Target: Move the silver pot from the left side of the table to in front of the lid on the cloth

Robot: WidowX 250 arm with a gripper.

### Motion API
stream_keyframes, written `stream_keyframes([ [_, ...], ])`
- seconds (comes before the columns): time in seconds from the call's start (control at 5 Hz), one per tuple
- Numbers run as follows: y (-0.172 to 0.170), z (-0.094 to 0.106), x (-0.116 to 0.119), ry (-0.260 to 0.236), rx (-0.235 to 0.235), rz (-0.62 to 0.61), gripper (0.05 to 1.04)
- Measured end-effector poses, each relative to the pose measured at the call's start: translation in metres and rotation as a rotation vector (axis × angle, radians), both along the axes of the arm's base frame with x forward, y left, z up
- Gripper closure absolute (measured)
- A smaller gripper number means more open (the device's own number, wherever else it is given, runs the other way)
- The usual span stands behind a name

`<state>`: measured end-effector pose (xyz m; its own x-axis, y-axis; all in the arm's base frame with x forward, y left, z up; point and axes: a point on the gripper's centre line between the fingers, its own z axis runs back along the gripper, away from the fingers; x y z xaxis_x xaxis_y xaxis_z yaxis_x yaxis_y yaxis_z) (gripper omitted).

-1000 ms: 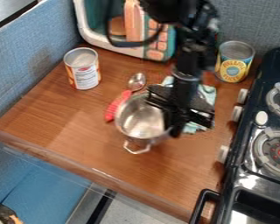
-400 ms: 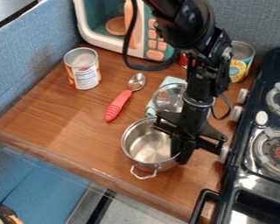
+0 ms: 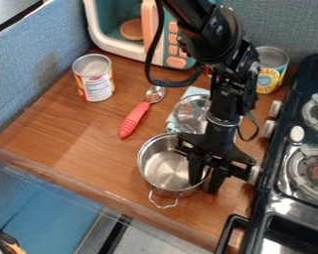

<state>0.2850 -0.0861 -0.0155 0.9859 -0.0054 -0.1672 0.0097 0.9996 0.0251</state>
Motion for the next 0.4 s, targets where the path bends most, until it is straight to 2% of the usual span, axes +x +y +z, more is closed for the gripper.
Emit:
stream_keyframes([
  [0.2,-0.008,0.038,0.006,-0.12,-0.027,-0.027,0.224],
  [0.4,-0.008,0.06,0.006,-0.168,-0.049,-0.044,0.073],
])
